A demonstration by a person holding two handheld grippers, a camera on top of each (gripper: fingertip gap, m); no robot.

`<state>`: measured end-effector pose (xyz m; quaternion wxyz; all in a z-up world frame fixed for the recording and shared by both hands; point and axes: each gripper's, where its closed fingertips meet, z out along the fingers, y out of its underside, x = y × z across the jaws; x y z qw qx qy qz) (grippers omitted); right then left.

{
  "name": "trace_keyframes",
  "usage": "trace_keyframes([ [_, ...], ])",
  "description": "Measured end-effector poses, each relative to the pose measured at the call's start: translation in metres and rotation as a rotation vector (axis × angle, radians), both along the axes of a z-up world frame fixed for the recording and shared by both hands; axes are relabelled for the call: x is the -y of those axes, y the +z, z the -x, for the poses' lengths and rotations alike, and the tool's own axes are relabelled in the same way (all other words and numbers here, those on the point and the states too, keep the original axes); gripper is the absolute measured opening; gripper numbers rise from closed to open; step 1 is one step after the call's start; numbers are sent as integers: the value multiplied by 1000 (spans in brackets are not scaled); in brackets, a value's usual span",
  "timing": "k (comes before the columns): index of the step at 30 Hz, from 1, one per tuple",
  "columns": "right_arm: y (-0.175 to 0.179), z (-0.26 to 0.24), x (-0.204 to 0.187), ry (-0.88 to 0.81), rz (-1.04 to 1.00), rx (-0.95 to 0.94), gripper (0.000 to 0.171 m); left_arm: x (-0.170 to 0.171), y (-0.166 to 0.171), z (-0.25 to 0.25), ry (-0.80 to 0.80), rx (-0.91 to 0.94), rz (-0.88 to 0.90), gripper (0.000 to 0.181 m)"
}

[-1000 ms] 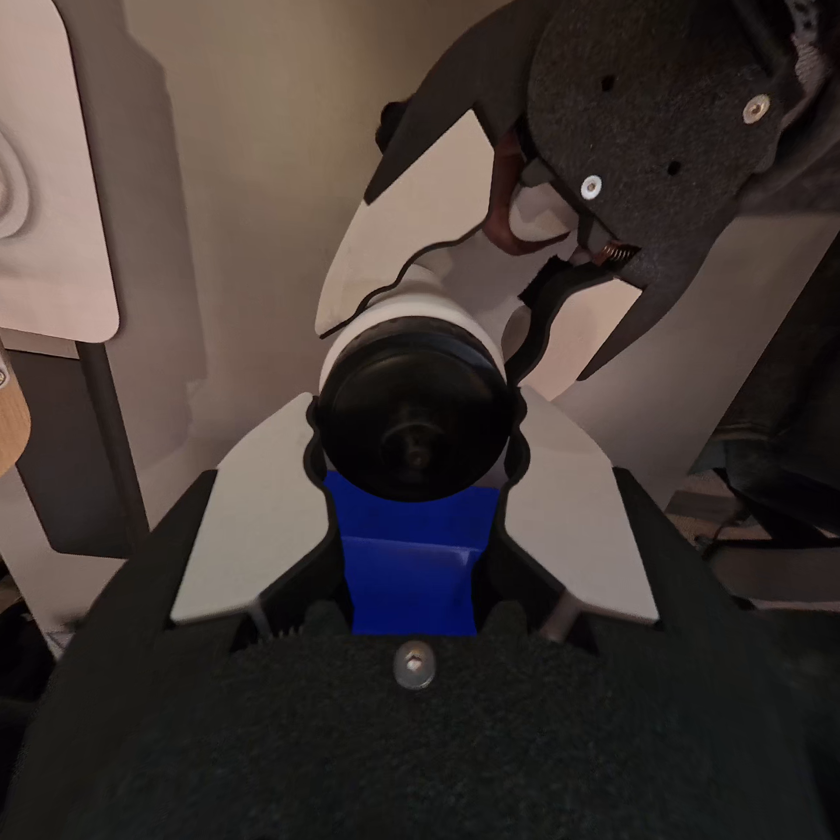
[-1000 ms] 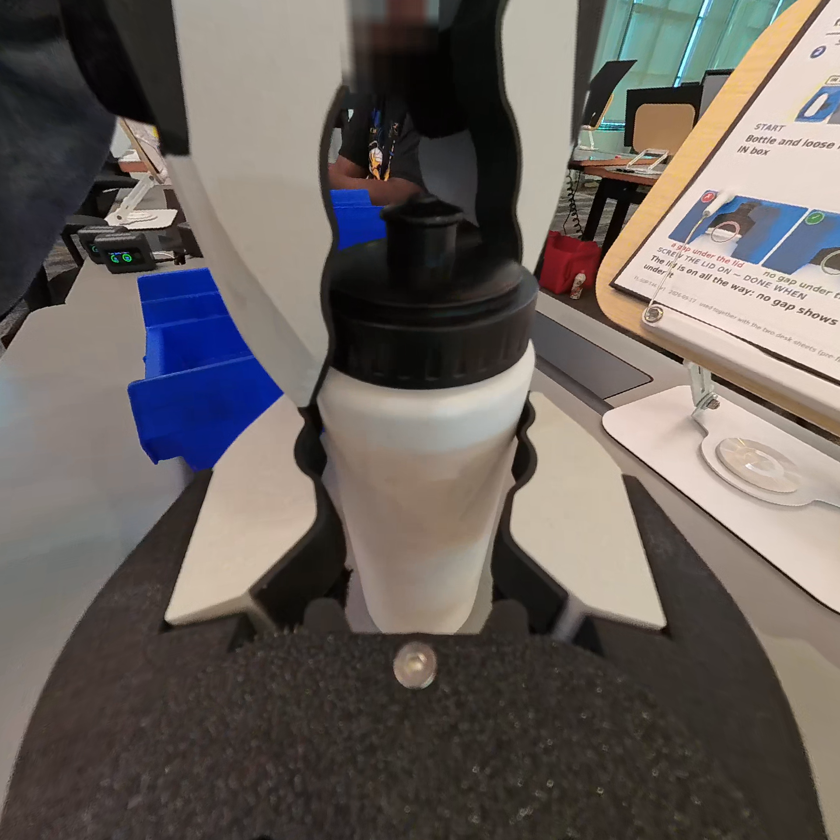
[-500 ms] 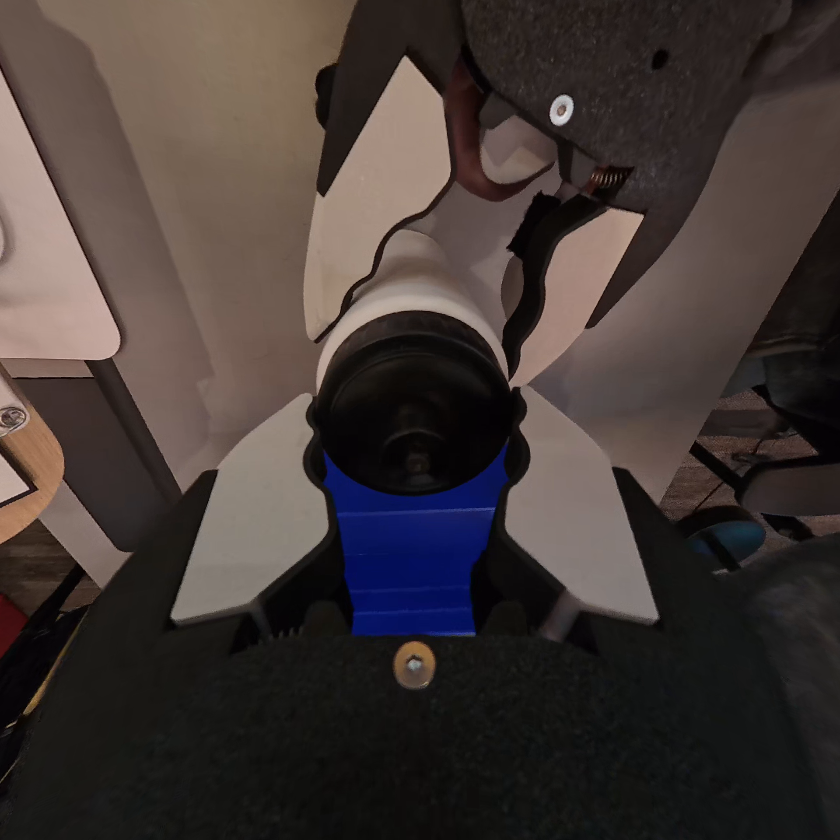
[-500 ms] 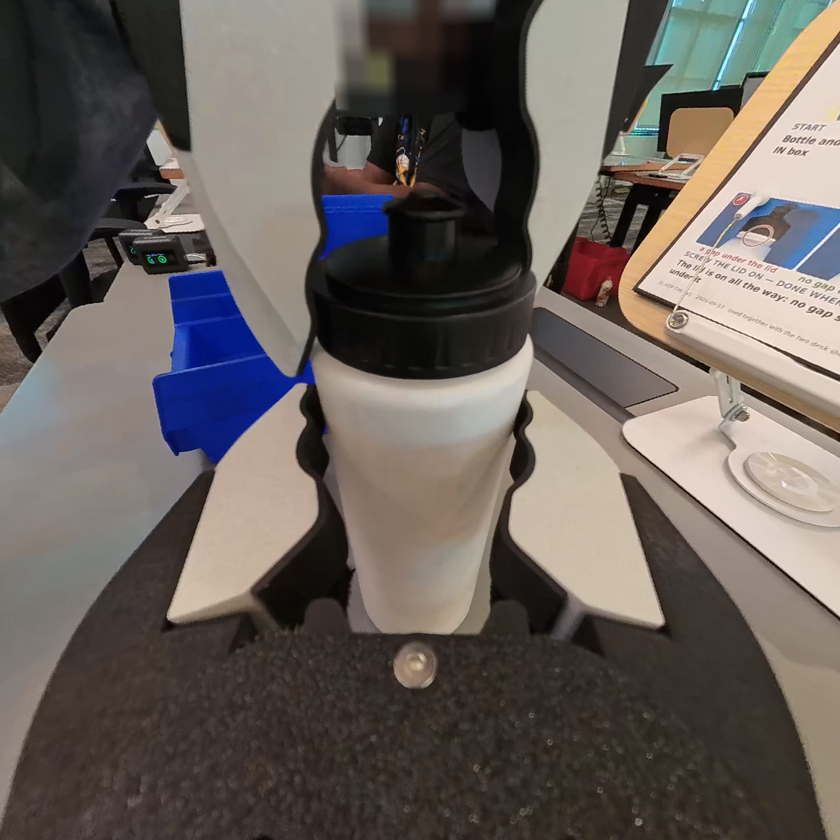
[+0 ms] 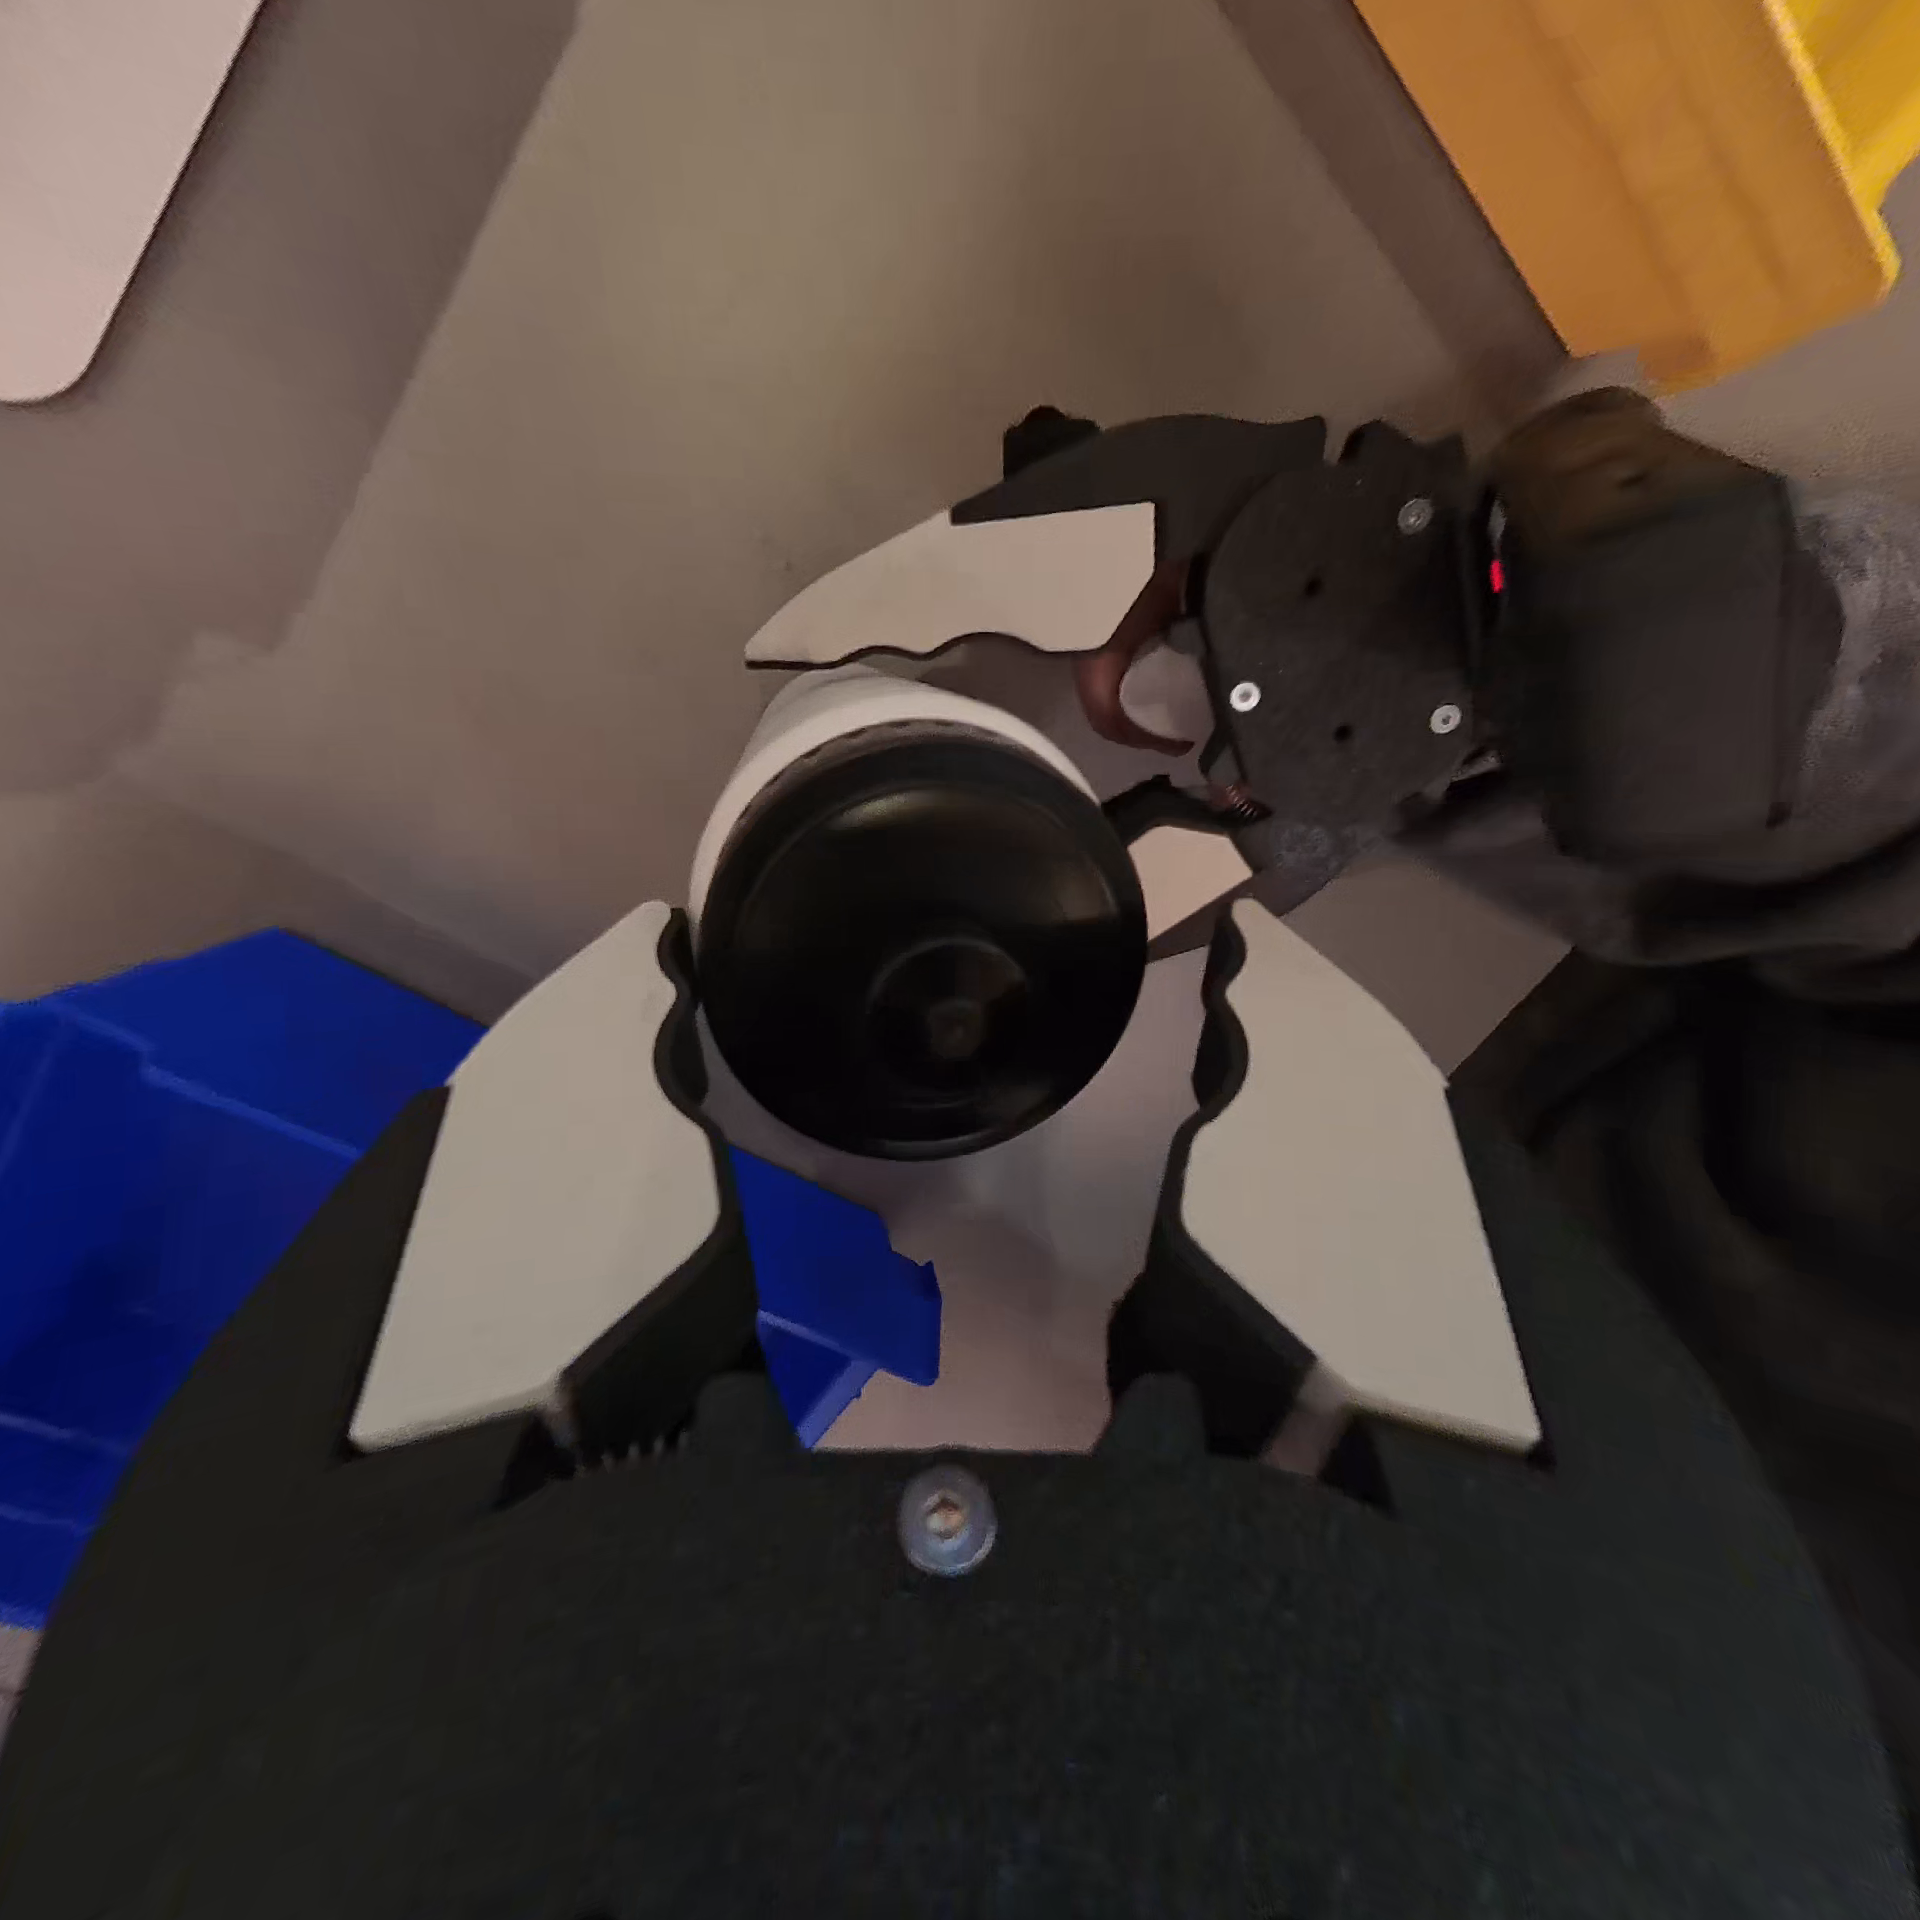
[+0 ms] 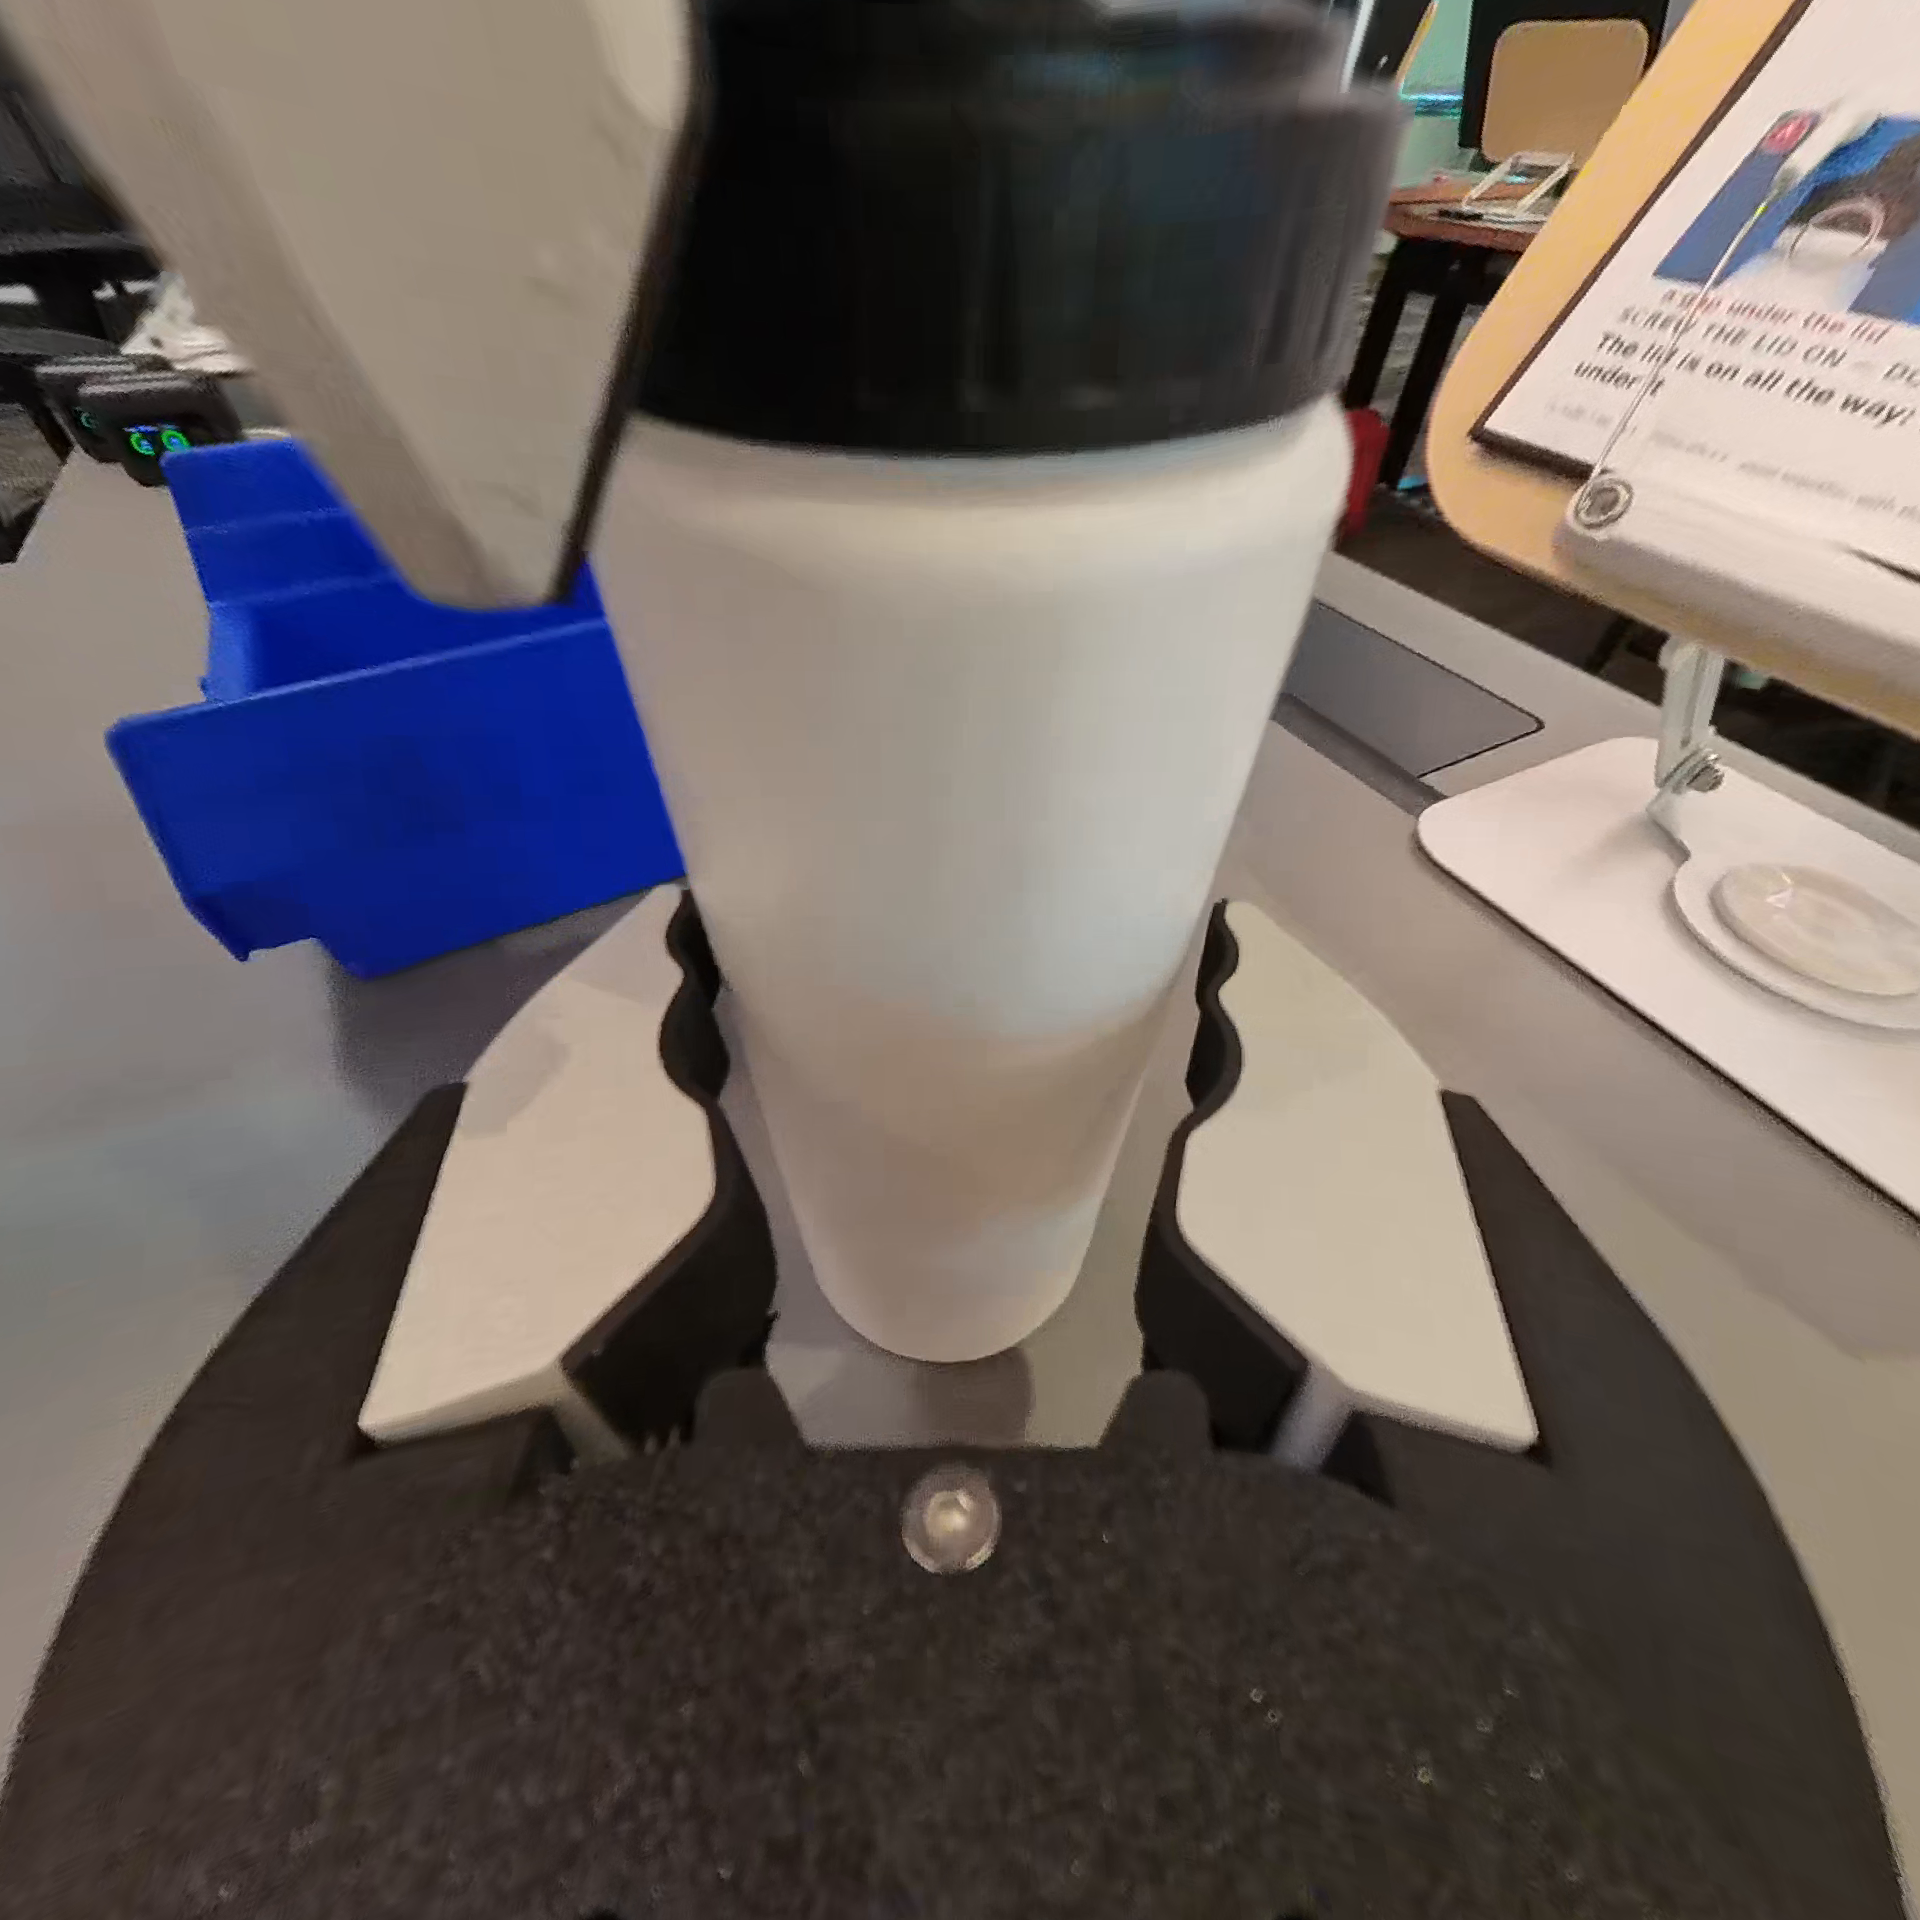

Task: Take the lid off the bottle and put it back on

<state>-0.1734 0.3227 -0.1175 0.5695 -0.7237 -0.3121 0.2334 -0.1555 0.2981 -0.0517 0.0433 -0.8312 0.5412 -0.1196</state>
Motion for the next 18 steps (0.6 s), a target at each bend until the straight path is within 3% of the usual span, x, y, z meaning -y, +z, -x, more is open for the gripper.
trace_keyframes([
  [3, -7, 7, -3, -15, 19, -24, 87, 0, -3, 4, 44, -33, -46, 95],
  [5, -6, 10, -2, -20, 6, -8, 86, -4, -4, 10, 75, -71, -89, 81],
  [7, -7, 12, -1, -21, 6, 17, 86, -2, -3, 13, 91, -91, -79, 81],
  [18, -8, 12, 3, 27, 20, 53, 84, 3, -5, 22, -154, -213, -100, 79],
])
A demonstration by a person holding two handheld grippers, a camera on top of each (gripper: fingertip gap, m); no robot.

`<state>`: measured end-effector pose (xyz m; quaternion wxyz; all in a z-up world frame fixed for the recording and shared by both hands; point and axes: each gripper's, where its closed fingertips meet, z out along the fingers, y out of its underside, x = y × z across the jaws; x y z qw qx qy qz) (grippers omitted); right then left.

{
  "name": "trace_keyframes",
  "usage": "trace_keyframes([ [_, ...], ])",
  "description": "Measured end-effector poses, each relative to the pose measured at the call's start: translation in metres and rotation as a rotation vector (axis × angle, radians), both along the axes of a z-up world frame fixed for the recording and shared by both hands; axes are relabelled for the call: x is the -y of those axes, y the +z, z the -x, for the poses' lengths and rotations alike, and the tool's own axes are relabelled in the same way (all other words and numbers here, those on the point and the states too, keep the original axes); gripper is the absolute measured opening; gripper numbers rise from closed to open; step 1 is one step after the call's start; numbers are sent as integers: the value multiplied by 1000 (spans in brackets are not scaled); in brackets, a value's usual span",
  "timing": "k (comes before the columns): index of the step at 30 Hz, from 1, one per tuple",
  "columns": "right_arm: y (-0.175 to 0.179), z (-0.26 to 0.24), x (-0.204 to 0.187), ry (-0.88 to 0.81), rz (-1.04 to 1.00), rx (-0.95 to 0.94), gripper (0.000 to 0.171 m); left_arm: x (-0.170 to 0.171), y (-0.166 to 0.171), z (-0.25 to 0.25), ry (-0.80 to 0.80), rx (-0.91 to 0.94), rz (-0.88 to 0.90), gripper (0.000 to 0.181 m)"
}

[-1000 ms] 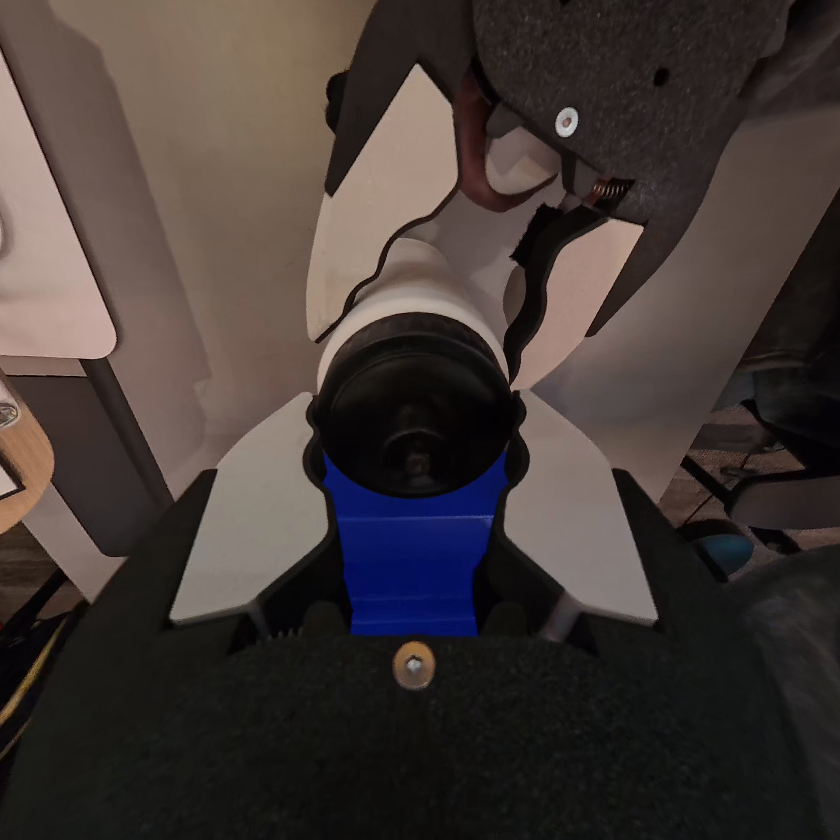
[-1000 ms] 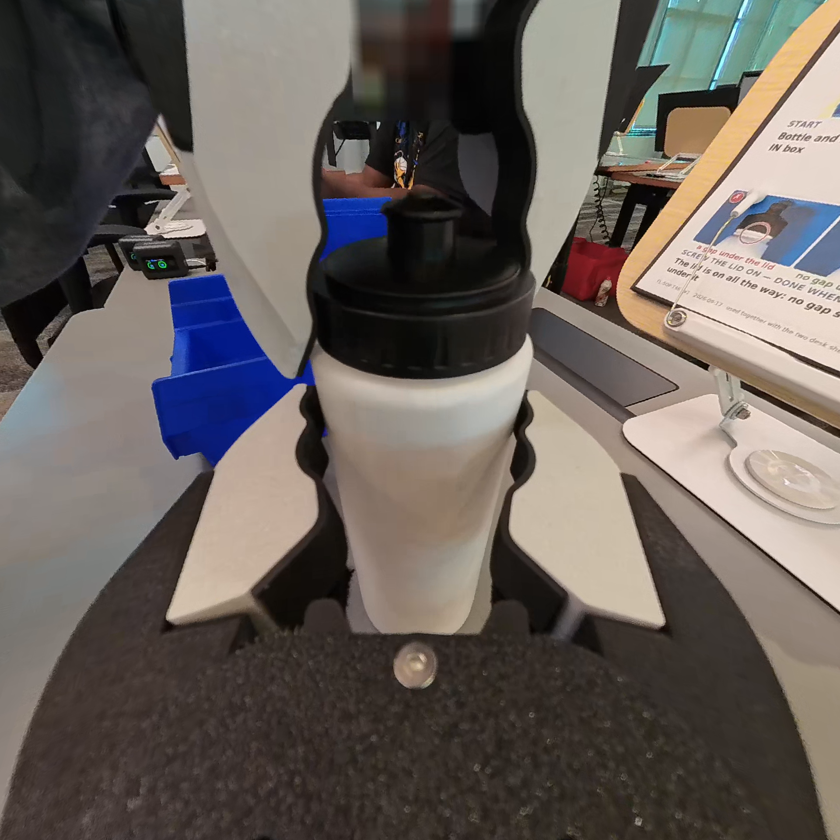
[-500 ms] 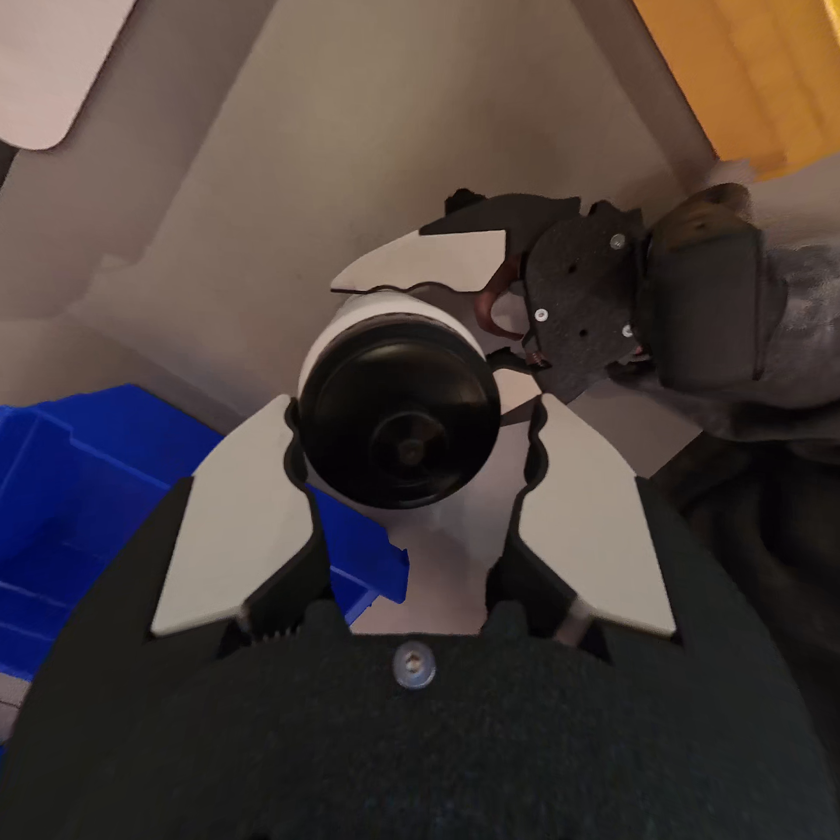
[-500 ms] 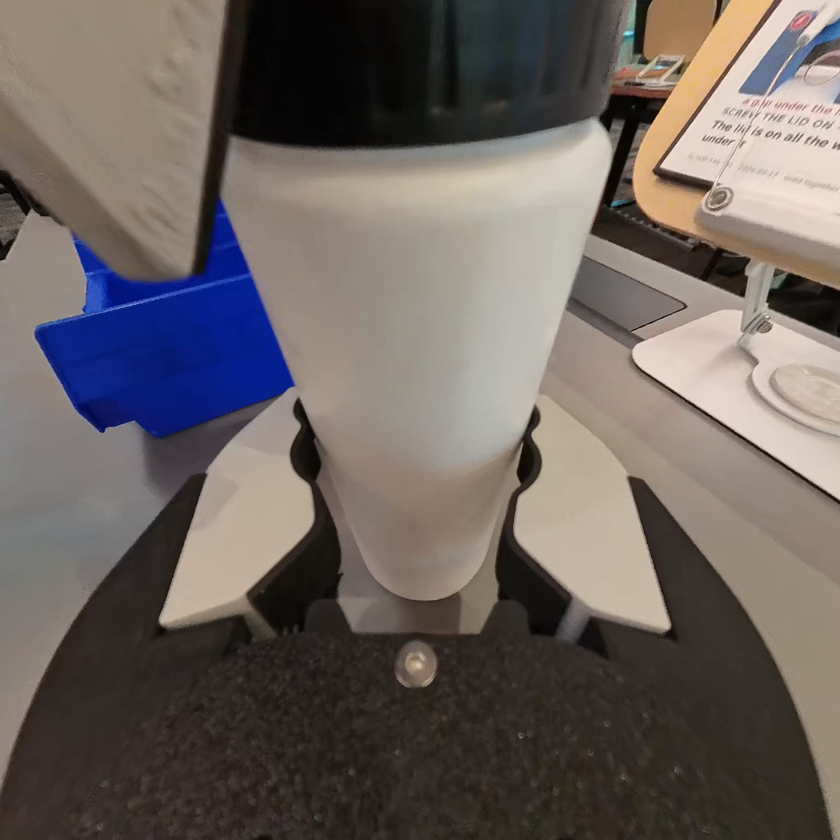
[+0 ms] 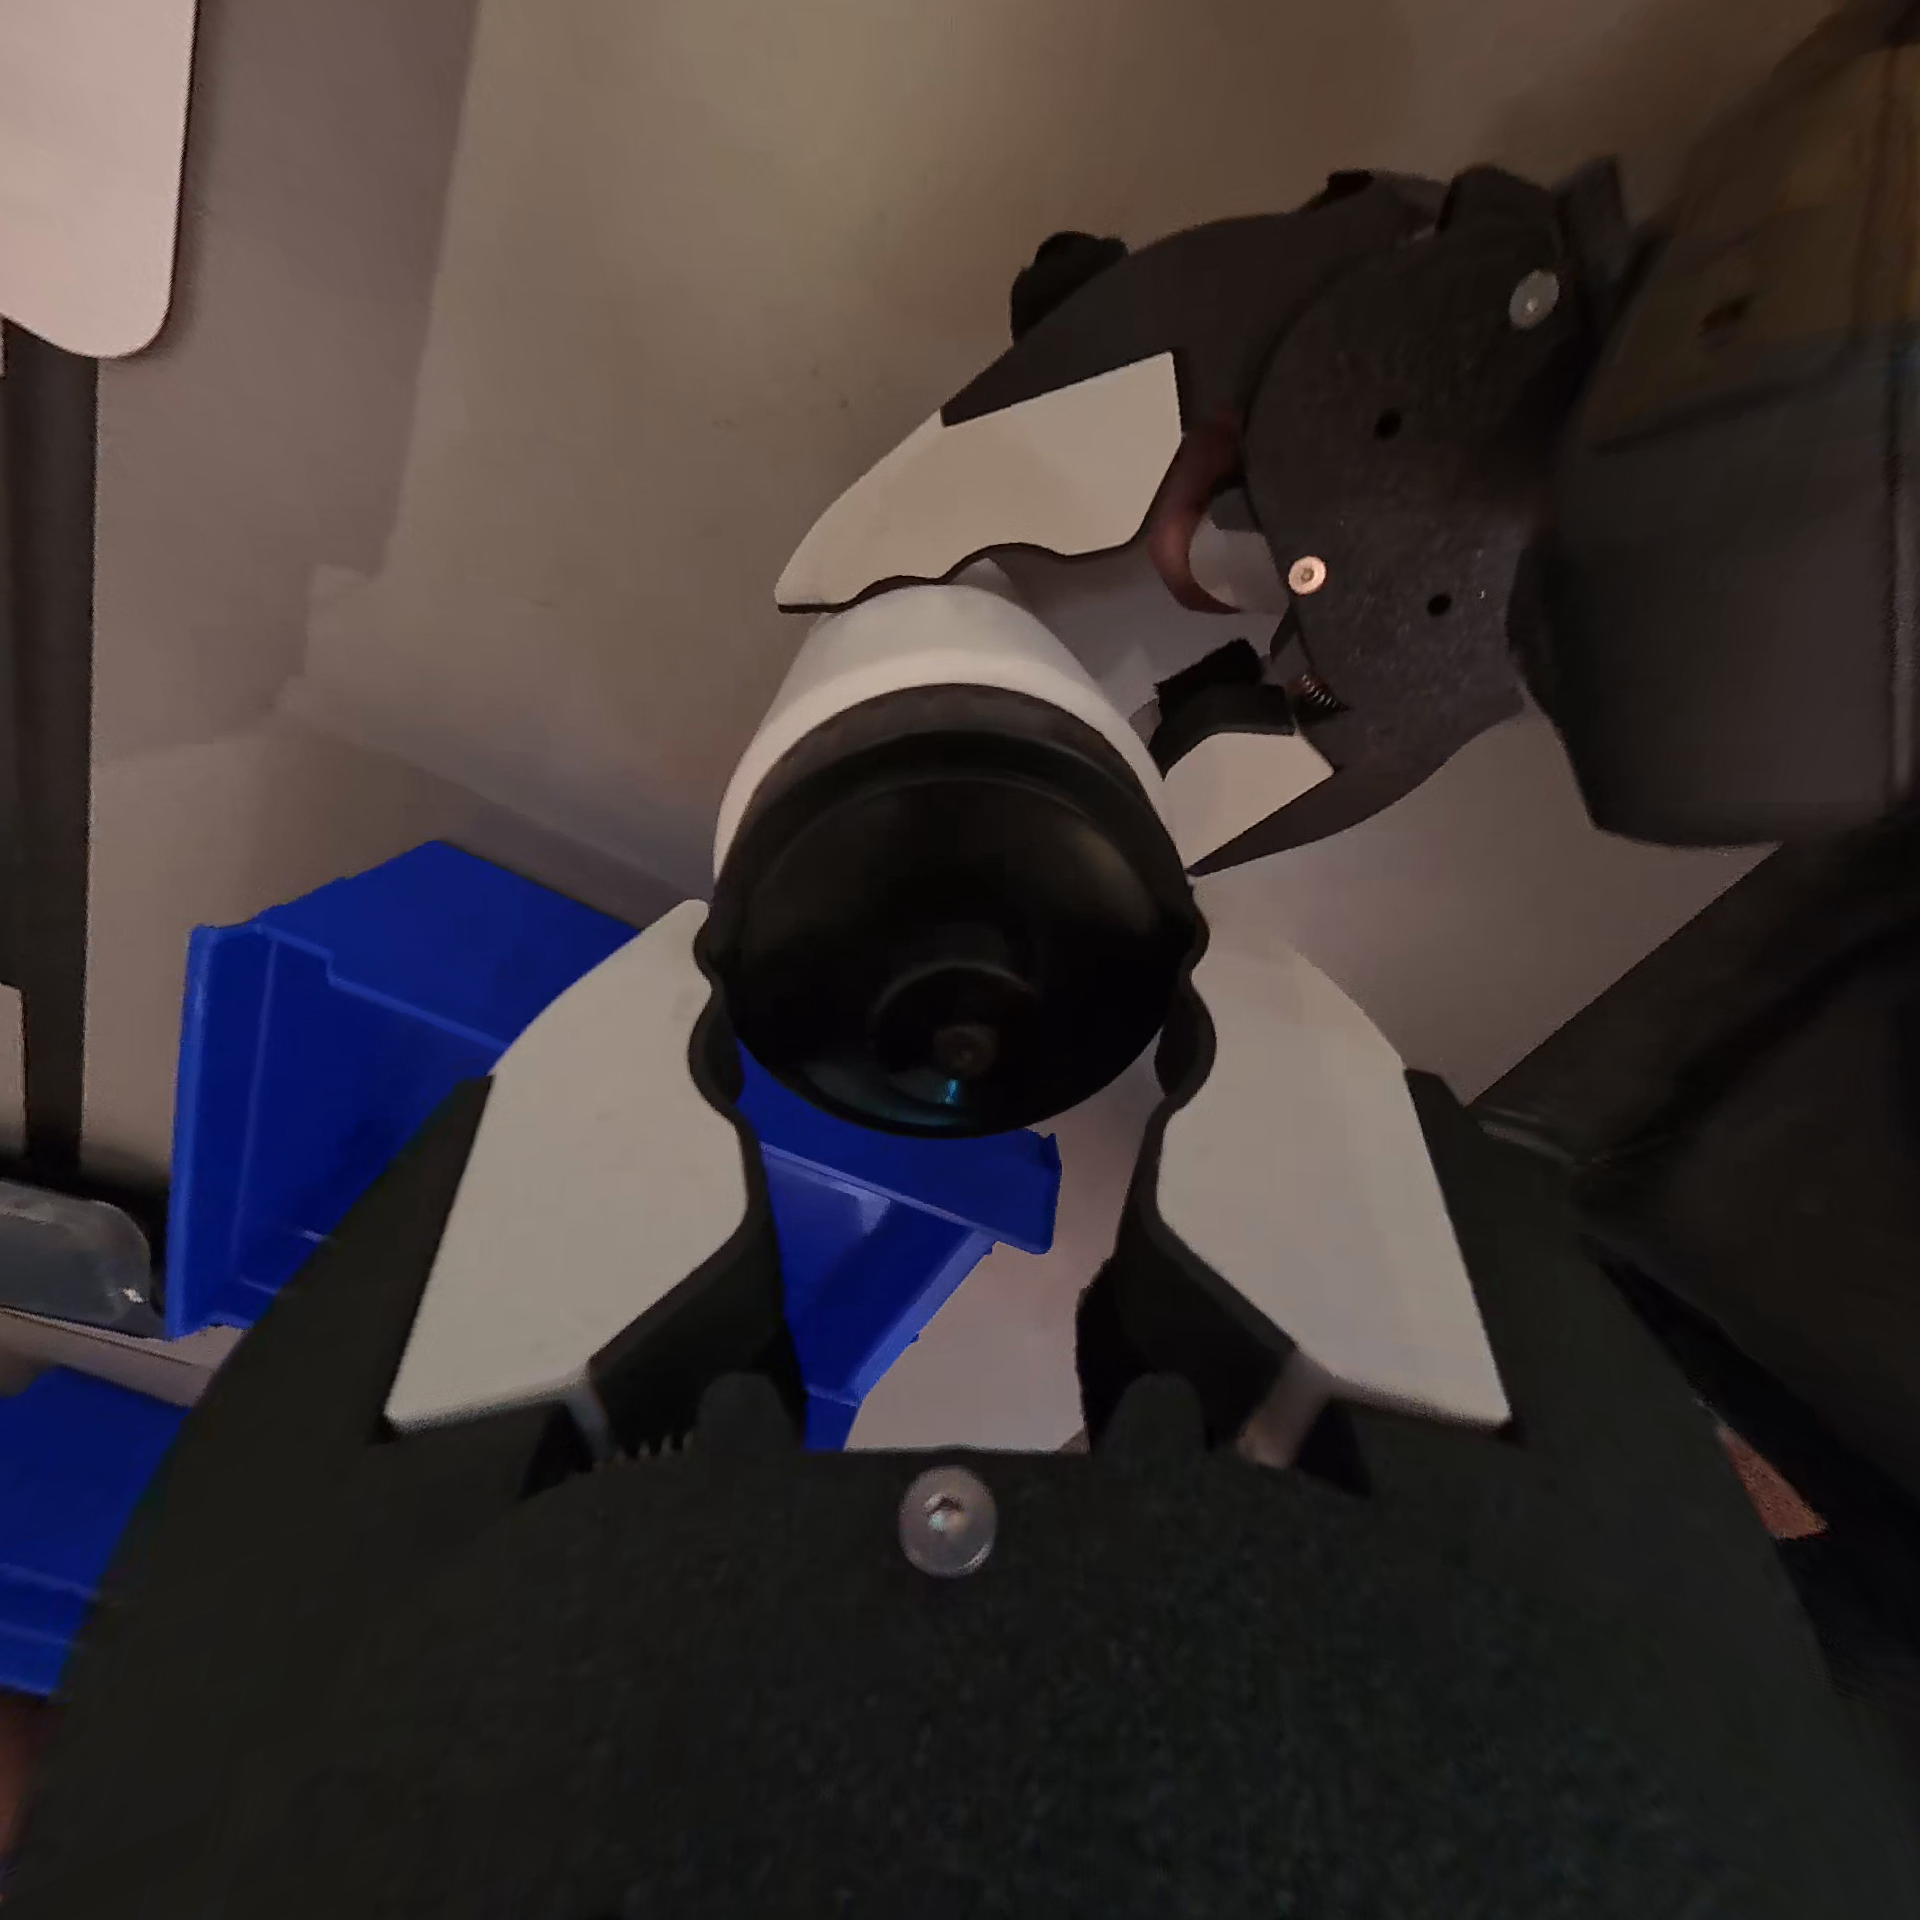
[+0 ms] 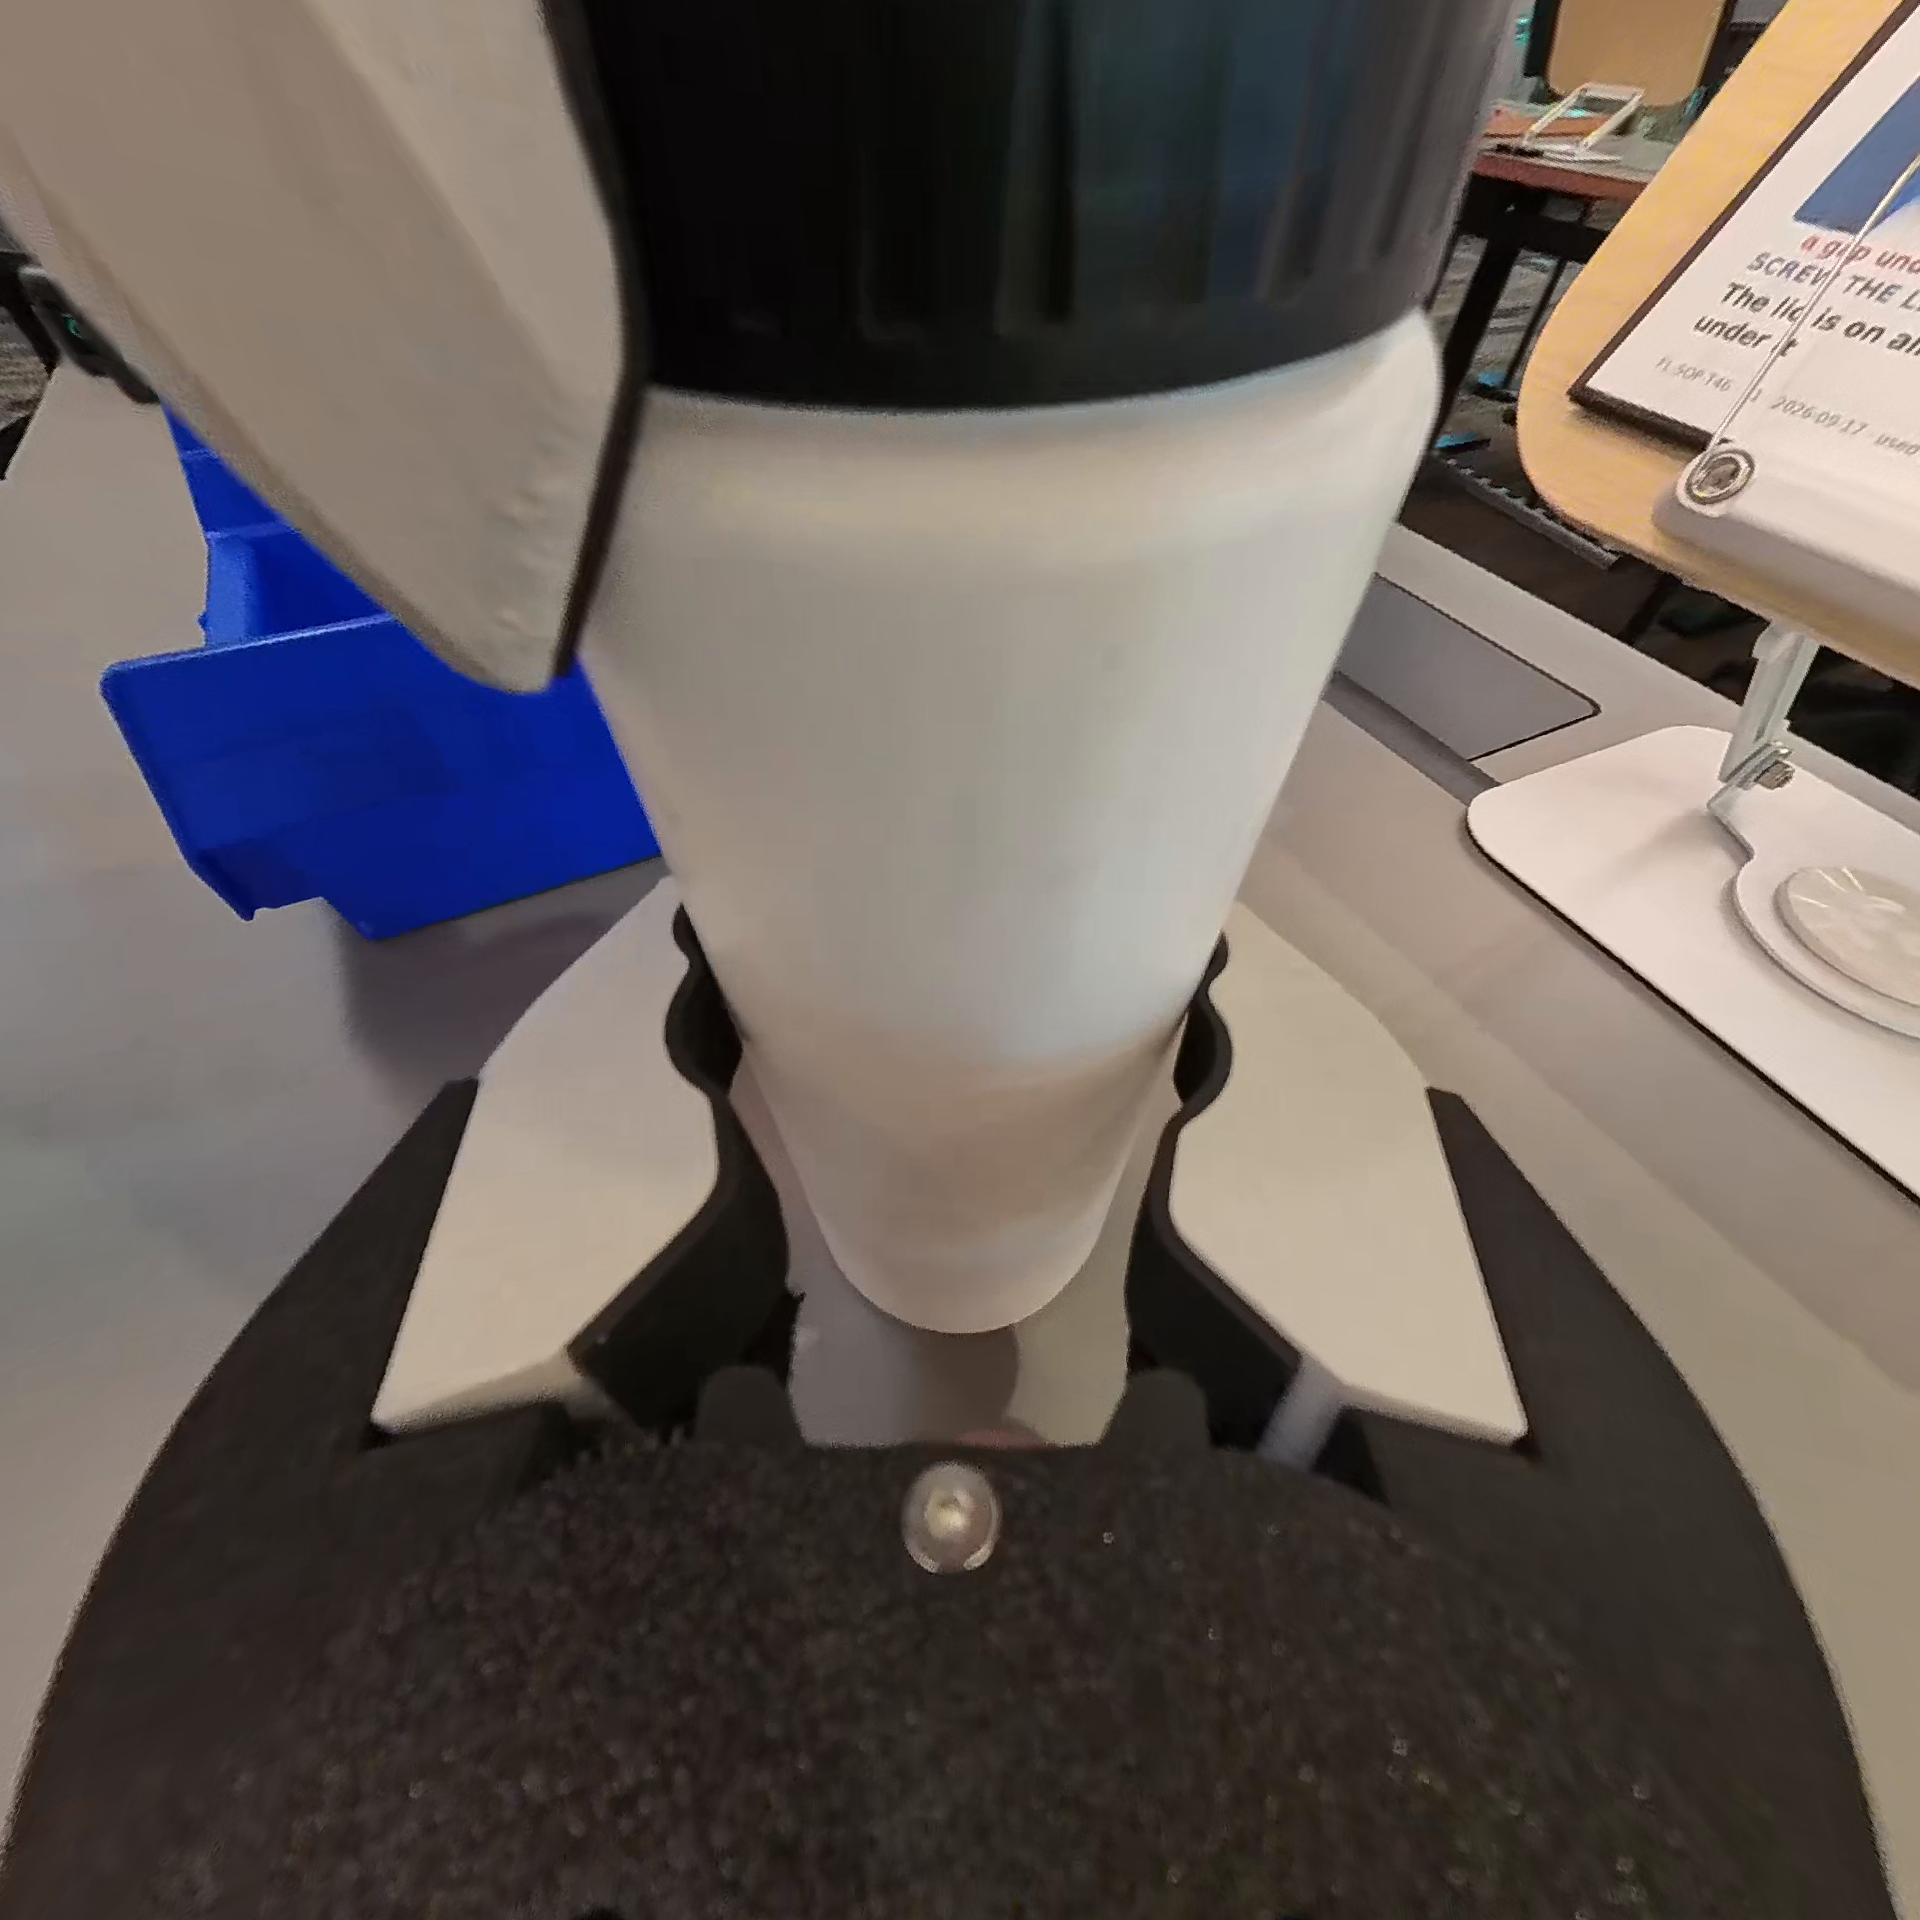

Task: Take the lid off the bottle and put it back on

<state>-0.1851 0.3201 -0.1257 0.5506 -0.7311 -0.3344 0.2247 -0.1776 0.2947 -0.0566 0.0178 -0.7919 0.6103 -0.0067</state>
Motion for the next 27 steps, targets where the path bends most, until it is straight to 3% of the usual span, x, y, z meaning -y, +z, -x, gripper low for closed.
trace_keyframes([
  [9, 0, -1, 0, 18, 28, -41, 85, -4, -1, 1, -74, 49, 38, 79],
  [16, 0, -3, -2, 8, 15, -96, 89, 1, 5, 0, -21, 198, 13, 78],
  [23, 17, -13, -4, -39, -34, -162, 108, 52, 58, 37, 174, 870, -175, 79],
  [27, 25, -6, -7, -52, -68, -158, 113, 108, 35, 80, 350, 1207, -373, 101],
])
